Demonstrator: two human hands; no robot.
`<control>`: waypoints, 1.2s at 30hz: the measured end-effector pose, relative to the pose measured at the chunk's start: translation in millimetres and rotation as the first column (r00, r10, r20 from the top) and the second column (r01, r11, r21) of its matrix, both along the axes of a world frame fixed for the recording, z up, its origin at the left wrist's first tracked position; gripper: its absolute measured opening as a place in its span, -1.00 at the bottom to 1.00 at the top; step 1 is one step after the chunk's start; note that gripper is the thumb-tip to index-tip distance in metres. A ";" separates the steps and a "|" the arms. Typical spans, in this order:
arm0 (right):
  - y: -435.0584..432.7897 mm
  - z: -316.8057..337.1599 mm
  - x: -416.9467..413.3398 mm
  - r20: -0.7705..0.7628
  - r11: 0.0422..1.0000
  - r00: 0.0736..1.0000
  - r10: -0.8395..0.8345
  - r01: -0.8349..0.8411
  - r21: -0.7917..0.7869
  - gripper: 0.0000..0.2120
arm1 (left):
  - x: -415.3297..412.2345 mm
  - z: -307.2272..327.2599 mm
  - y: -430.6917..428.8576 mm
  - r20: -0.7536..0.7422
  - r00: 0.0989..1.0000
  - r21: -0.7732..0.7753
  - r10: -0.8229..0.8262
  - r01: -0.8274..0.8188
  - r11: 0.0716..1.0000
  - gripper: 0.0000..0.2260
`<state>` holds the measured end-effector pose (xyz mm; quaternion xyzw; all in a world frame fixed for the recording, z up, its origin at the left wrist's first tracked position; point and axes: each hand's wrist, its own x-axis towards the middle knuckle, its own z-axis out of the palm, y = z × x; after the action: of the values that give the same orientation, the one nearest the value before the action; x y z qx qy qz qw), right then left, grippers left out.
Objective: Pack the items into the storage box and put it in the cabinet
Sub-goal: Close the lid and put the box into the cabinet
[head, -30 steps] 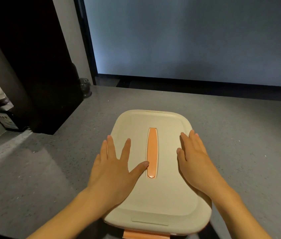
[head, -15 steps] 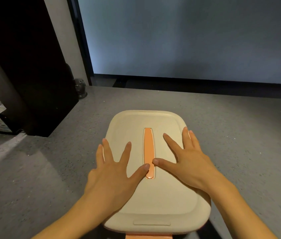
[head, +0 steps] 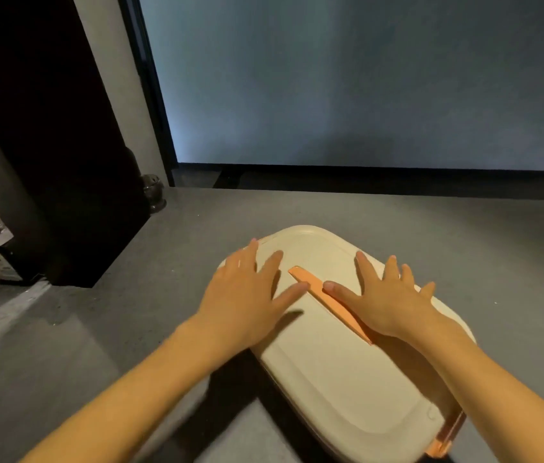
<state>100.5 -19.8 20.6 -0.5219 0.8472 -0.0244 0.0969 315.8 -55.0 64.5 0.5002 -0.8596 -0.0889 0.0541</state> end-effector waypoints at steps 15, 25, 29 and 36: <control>-9.8 9.0 -10.4 -0.042 0.937 0.942 0.333 -0.336 -0.093 -0.13 | 14.0 -44.9 -29.0 -0.037 0.976 0.190 0.215 -0.205 0.960 -0.14; 74.0 1.7 -11.5 0.006 0.962 0.962 -0.273 0.273 -0.018 -0.11 | 19.3 -39.1 -35.6 -0.102 0.967 0.172 0.235 -0.215 0.961 -0.16; 79.0 -1.2 -13.6 0.303 0.926 0.923 -0.237 0.309 -0.218 -0.14 | 16.1 -43.1 -28.9 -0.088 0.968 0.083 0.237 -0.229 0.970 -0.26; 56.4 13.2 -36.5 0.278 0.956 0.960 -0.030 0.108 -0.271 -0.15 | 19.4 -51.0 18.2 -0.053 0.928 0.112 0.368 -0.361 0.926 -0.19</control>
<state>64.0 36.6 33.9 -0.4920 0.8314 -0.2201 0.1351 335.2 -36.8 13.5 0.6498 -0.7436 -0.1382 0.0758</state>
